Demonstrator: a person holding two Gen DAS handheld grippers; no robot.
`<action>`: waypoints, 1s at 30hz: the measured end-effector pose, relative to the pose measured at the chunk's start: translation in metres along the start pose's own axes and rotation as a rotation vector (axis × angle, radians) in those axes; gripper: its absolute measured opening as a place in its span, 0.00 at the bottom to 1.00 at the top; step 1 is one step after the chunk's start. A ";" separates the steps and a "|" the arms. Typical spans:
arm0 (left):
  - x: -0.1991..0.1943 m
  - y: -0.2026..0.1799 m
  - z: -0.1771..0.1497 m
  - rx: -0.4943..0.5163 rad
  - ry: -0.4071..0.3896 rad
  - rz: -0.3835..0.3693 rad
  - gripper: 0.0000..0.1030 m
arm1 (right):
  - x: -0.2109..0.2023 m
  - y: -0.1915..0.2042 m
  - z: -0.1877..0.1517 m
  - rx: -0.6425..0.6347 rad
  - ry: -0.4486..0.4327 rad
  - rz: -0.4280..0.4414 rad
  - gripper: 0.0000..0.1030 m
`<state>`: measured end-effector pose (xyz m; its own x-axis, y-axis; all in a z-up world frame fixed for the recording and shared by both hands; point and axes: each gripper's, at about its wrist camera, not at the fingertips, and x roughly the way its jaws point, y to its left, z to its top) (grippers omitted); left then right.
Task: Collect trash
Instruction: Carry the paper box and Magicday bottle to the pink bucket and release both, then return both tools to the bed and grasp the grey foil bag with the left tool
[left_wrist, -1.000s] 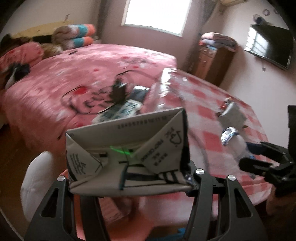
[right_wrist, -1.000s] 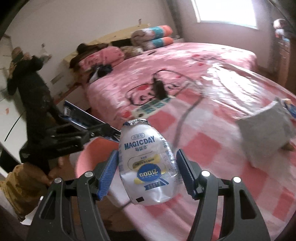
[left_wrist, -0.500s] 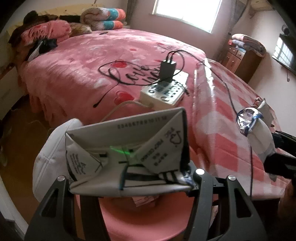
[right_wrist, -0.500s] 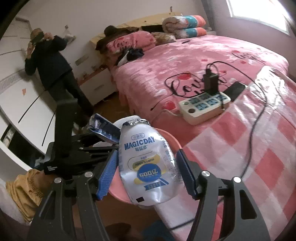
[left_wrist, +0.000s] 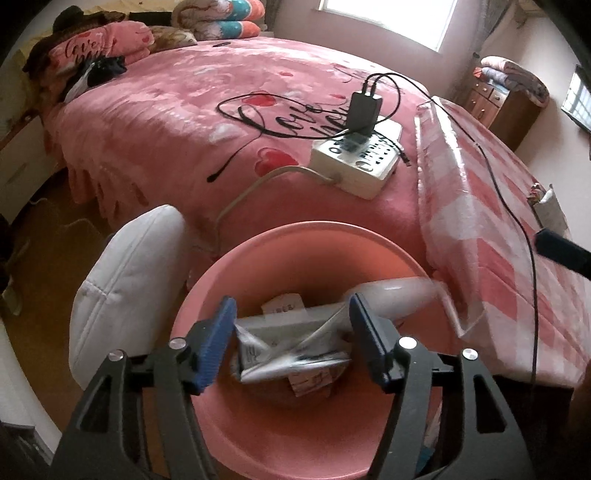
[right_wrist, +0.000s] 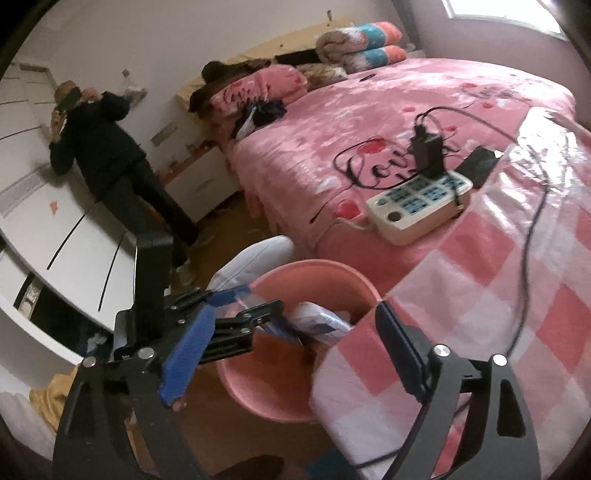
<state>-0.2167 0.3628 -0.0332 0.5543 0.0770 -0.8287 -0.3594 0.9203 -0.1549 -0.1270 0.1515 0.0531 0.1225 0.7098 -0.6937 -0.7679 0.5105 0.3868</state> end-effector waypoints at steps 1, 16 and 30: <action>0.001 0.001 0.000 -0.002 0.002 0.001 0.65 | -0.005 -0.003 0.000 0.008 -0.012 -0.005 0.86; -0.006 -0.018 0.004 0.052 -0.025 0.045 0.71 | -0.059 -0.057 -0.020 0.128 -0.140 -0.098 0.88; -0.022 -0.063 0.014 0.127 -0.080 0.010 0.71 | -0.092 -0.091 -0.041 0.211 -0.213 -0.148 0.88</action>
<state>-0.1960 0.3089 0.0027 0.6111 0.1119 -0.7836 -0.2699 0.9601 -0.0734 -0.0942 0.0206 0.0570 0.3690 0.6945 -0.6177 -0.5875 0.6893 0.4240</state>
